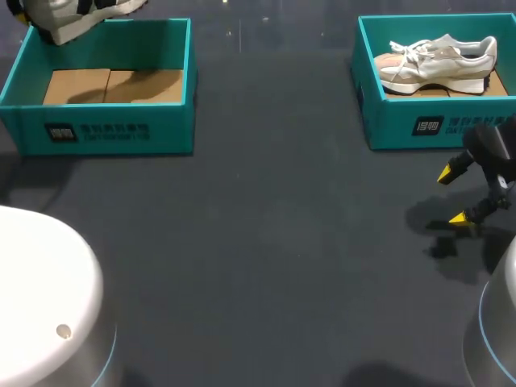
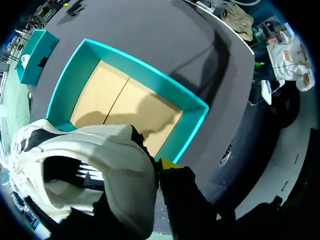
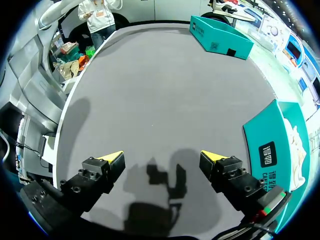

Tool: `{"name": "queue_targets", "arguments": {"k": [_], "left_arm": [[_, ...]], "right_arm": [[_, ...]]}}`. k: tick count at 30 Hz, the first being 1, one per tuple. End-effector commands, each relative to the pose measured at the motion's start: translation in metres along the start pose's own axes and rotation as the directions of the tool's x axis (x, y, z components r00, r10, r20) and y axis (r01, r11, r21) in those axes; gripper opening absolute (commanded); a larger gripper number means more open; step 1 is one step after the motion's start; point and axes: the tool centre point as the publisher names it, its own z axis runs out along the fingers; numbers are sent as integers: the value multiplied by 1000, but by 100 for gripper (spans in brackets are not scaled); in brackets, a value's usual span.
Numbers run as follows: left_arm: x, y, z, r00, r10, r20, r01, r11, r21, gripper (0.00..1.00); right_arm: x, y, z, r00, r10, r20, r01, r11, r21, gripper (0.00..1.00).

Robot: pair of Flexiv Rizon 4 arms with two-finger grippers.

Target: Take the shoe out of the shoebox, open the shoe tongue, remove and reinsert the insole, then place the shoe into the shoebox

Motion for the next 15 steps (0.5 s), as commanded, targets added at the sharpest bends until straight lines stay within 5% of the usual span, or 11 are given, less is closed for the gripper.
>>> {"name": "queue_targets", "arguments": {"k": [1, 7, 15], "left_arm": [[-4, 8, 0, 993, 113, -32, -114, 993, -26, 0], [6, 22, 16, 906, 420, -47, -423, 902, -82, 0], [7, 26, 19, 897, 441, -44, -443, 889, -117, 0]], "right_arm": [[0, 0, 0, 1000, 0, 1, 0, 1000, 2, 100], [0, 0, 0, 1000, 0, 1, 0, 1000, 2, 100], [0, 0, 0, 1000, 0, 1, 0, 1000, 2, 100]]}}
